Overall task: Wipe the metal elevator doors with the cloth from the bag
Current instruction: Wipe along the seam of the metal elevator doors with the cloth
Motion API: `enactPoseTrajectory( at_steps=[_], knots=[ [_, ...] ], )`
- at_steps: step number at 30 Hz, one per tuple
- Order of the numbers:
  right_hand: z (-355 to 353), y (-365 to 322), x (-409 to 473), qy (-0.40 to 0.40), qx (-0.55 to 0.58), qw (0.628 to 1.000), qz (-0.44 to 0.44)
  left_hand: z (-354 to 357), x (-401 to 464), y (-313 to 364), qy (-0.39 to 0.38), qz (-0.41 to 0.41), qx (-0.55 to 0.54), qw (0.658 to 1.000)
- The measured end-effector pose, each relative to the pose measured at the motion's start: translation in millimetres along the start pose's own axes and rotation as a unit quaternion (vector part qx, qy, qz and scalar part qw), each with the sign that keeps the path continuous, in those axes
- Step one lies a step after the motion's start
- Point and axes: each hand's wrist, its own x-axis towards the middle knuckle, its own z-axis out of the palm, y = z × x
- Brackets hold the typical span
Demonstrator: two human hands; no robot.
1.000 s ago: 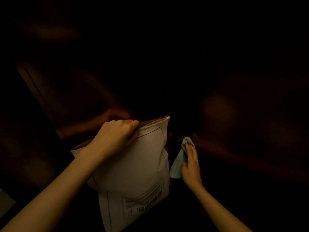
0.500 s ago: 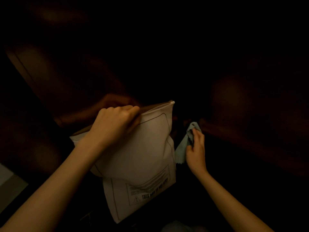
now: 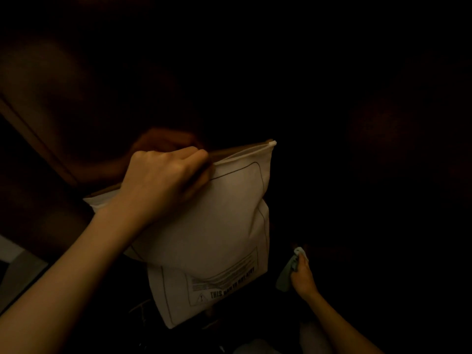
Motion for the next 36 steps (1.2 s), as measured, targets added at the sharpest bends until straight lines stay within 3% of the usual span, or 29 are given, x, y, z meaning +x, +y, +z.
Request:
enactPoseTrajectory(
  at_steps=[7,11,24,30,33,36],
  knots=[
    [-2.6,9.4,9.0,-0.082,-0.058,0.994,0.045,5.6,-2.1,-1.4,0.016,-0.001,0.012,1.000],
    [-2.7,-4.1,3.1,-0.031,-0.008,0.998,0.060,4.5,-1.2,-0.9,0.012,0.003,0.005,1.000],
    [-101.3,-177.4,-65.1,0.086,0.018,0.986,-0.143,-2.3,-0.9,5.2,-0.031,-0.024,-0.011,0.999],
    [-147.0,-277.2,-84.4,0.190,0.070,0.938,-0.280,-8.0,3.3,8.0,-0.034,-0.046,-0.027,0.998],
    [-162.3,-311.6,-86.4,0.209,0.047,0.906,-0.364,-11.6,4.5,8.9,-0.041,-0.052,-0.038,0.997],
    [-160.8,-304.6,-76.2,0.231,-0.028,0.879,-0.416,-12.9,4.5,9.6,-0.046,-0.059,-0.043,0.996]
  ],
)
